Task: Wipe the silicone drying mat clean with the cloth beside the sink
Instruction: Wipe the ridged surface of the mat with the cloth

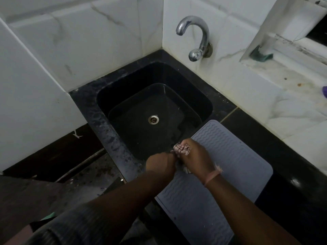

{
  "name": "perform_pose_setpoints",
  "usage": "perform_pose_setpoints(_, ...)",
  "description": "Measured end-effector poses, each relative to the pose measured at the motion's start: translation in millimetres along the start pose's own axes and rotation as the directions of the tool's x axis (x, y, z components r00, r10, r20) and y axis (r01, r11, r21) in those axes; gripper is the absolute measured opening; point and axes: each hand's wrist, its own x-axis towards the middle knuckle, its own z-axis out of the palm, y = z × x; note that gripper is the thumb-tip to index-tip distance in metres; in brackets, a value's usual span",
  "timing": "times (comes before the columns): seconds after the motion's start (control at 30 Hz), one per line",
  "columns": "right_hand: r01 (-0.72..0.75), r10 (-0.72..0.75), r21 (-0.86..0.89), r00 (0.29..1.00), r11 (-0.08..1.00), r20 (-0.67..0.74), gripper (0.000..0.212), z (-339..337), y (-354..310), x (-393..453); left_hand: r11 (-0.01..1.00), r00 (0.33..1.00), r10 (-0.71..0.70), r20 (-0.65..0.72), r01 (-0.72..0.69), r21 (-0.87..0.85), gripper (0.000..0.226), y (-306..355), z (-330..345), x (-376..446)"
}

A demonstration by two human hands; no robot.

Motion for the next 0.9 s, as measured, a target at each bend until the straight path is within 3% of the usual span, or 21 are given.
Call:
perform_pose_setpoints(0.13,0.036,-0.04,-0.148,0.999,0.988,-0.025,0.03,2,8,11,0.999,0.998,0.025,0.05,-0.026,0.022,0.023,14,0,13)
perform_pose_setpoints(0.27,0.082,-0.085,-0.15,0.996,0.985,-0.014,0.031,-4,9,23,0.993,0.998,0.053,0.034,-0.057,0.099,0.024,20,-2,18)
perform_pose_setpoints(0.4,-0.042,0.024,-0.142,0.992,0.989,-0.127,0.016,-17,24,44,0.987,0.994,0.065,0.082,-0.076,0.139,0.023,25,-5,19)
perform_pose_setpoints(0.6,-0.161,0.146,-0.053,0.966,0.986,-0.214,0.014,-47,46,77,0.995,0.977,-0.008,0.211,-0.014,0.103,0.019,30,-13,35)
perform_pose_setpoints(0.73,-0.144,0.129,-0.083,0.978,0.986,-0.166,0.013,-49,43,66,0.999,0.984,-0.027,0.175,0.02,0.043,0.022,39,-11,49)
perform_pose_setpoints(0.83,-0.055,0.05,-0.139,0.998,0.989,-0.04,0.014,-42,35,50,0.998,0.998,0.032,0.059,-0.029,-0.058,0.037,49,-6,64)
perform_pose_setpoints(0.9,-0.033,0.026,-0.186,0.999,0.982,-0.037,0.019,-36,34,43,0.995,0.996,0.054,0.065,-0.048,-0.09,0.035,57,-4,72)
